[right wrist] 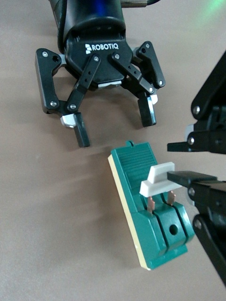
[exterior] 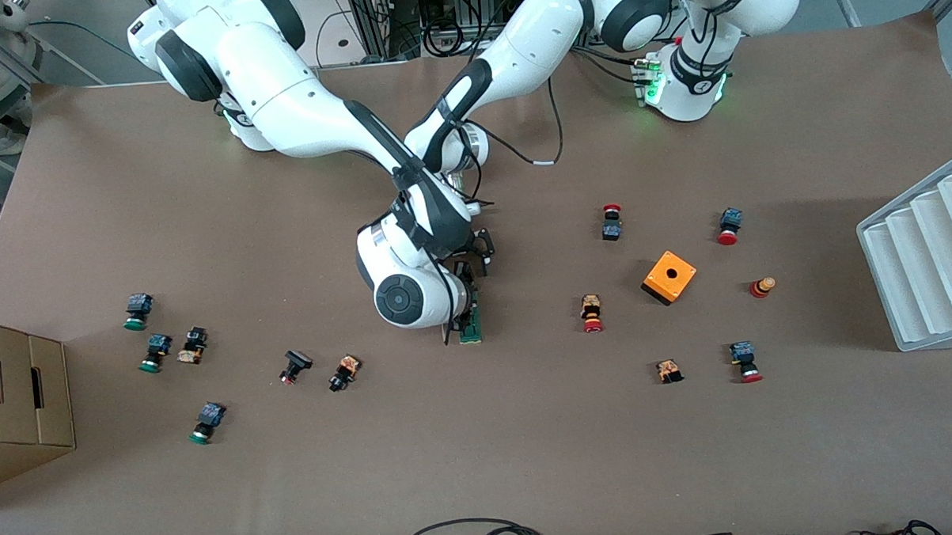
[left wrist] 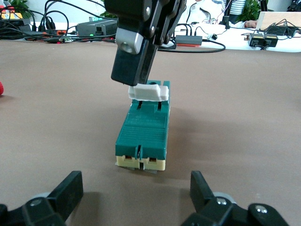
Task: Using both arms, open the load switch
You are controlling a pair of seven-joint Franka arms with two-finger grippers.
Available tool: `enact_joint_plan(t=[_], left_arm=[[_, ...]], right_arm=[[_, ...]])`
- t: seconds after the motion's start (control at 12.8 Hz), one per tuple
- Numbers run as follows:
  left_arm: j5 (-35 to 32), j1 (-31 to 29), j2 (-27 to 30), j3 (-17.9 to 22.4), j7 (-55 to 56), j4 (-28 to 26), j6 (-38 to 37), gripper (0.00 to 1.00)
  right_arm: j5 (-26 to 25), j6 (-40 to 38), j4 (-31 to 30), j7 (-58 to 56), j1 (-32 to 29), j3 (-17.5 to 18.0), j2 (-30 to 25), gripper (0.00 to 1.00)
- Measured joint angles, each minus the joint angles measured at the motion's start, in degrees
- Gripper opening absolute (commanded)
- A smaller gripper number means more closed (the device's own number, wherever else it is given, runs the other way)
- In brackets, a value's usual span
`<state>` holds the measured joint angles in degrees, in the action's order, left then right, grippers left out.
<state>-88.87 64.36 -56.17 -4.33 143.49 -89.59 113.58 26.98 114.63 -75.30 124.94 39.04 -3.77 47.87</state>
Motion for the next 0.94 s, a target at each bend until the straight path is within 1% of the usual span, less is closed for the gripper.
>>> enact_joint_plan(t=[0.55, 0.94], left_arm=[[0.00, 0.00, 0.00, 0.00, 0.00, 0.00, 0.00, 1.00], [0.00, 0.00, 0.00, 0.00, 0.00, 0.00, 0.00, 1.00]], right_arm=[[-1.62, 0.70, -1.58, 0.00, 0.07, 0.85, -0.08, 0.23], [-2.55, 2.68, -2.97, 0.00, 0.12, 1.13, -0.21, 0.23]])
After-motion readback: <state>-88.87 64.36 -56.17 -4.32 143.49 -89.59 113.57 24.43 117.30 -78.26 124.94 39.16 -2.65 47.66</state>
